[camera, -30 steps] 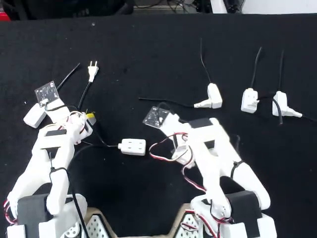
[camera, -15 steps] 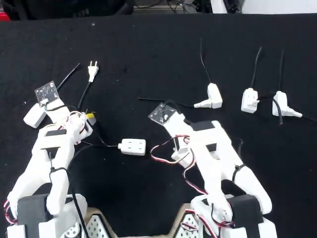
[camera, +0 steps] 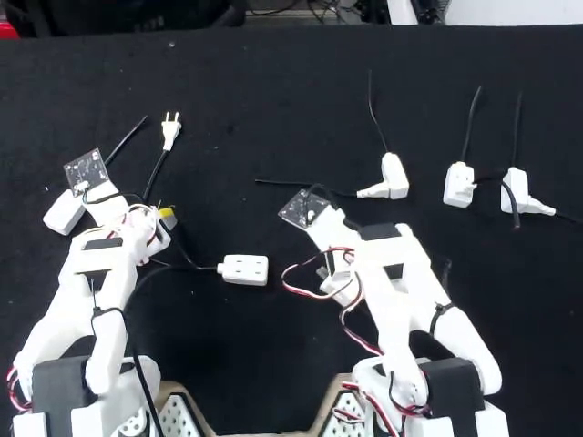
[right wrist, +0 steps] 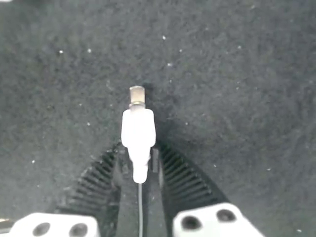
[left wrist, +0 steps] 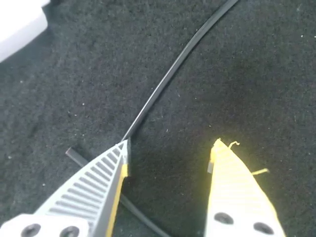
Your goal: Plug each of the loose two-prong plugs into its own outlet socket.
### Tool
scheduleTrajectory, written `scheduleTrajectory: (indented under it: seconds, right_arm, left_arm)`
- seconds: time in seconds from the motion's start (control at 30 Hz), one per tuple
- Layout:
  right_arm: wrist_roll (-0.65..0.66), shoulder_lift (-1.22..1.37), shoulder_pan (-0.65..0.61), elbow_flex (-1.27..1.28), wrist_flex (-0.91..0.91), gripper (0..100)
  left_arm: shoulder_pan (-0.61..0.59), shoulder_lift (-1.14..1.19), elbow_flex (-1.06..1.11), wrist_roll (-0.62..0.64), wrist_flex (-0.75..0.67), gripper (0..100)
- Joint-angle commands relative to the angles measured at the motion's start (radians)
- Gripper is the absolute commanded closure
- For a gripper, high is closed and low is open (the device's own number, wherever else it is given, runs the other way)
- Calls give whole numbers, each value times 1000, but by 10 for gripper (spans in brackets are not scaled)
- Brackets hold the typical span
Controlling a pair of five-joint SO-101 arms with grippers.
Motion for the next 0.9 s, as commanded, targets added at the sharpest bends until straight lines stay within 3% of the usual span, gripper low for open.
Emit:
scheduleTrajectory:
  seconds: [0.0, 0.3, 0.87]
  right_arm:
    - [-37, -44, 14, -36, -20, 988]
    - [-138, -35, -61, -39, -28, 938]
    - [-143, -35, -61, -38, -104, 913]
  left_arm:
    - [-4, -18, -12, 5, -11, 737]
    - [-8, -18, -10, 5, -11, 737]
    - [-8, -18, -10, 5, -11, 737]
